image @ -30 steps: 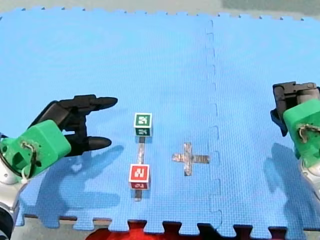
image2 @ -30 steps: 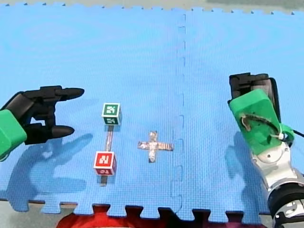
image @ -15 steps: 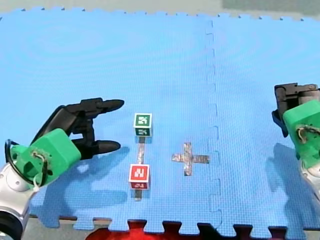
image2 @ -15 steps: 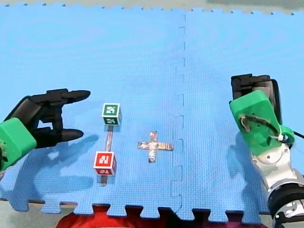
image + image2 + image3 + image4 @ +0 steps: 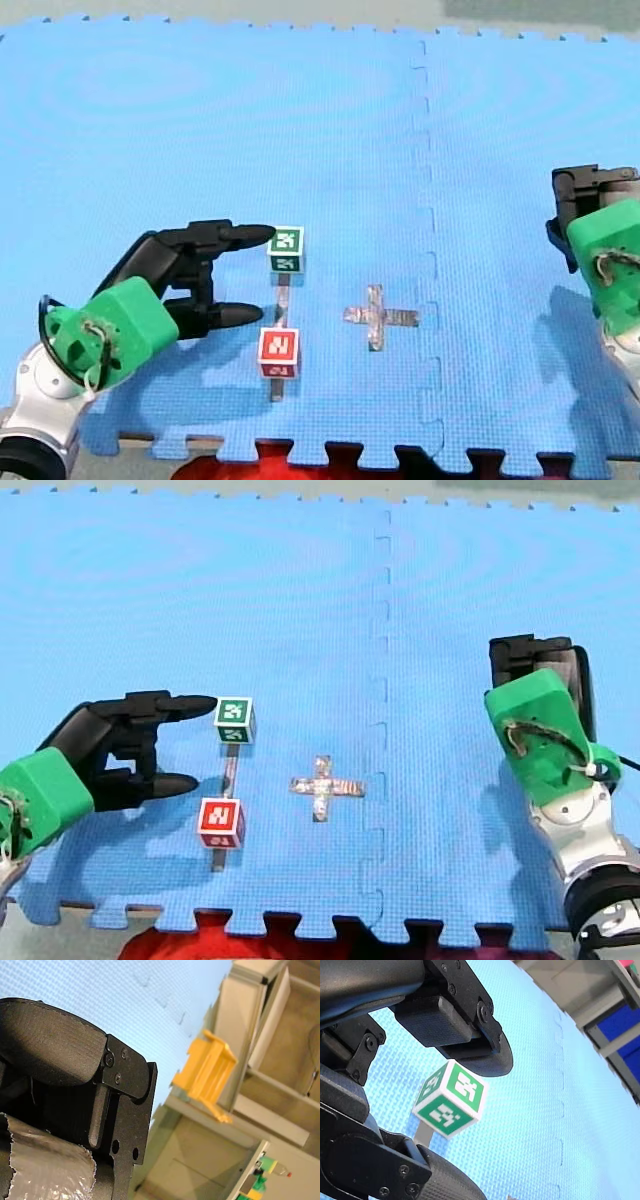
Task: Stack cube left
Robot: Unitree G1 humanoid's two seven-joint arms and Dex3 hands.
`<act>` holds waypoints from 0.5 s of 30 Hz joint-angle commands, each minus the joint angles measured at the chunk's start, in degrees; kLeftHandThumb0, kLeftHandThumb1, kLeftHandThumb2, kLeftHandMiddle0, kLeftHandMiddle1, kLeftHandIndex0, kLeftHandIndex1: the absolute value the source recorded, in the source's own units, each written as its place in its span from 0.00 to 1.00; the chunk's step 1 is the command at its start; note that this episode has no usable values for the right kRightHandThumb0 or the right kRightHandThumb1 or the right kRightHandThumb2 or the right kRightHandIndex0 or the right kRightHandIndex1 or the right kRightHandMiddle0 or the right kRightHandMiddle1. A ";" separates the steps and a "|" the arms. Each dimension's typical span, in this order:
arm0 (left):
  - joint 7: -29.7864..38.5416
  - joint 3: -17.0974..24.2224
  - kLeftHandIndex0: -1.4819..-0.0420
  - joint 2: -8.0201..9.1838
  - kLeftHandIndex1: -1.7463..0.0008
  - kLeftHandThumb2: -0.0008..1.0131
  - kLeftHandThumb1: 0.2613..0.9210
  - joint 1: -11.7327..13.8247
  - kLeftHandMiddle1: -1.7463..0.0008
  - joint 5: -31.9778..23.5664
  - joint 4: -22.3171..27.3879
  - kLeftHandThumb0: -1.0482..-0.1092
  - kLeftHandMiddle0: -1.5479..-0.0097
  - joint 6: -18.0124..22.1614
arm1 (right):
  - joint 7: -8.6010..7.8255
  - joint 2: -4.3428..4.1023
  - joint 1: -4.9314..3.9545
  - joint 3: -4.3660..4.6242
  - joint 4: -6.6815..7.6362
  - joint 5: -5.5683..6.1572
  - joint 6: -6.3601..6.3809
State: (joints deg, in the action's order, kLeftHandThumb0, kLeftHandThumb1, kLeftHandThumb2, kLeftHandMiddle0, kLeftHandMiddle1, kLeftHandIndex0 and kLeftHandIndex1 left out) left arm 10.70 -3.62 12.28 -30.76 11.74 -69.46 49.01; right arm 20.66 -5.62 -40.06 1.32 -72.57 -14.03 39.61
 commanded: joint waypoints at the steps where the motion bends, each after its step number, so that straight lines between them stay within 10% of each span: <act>1: -0.49 -0.33 0.52 0.11 0.99 0.01 0.68 0.30 0.00 0.26 -0.18 0.28 0.45 0.42 | 0.08 -0.18 -0.25 -0.15 0.13 0.19 0.22; 15: 6.97 -2.26 0.54 3.03 1.00 0.00 0.64 -0.61 0.00 0.65 2.36 0.26 0.45 -6.00 | 0.09 0.15 -0.19 -0.17 0.45 0.34 0.20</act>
State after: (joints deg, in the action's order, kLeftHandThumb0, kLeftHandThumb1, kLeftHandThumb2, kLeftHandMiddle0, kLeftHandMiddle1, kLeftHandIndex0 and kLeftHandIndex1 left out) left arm 17.33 -5.36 14.72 -31.21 12.04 -67.56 43.37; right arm 20.67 -5.37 -40.16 1.28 -72.27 -13.91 39.61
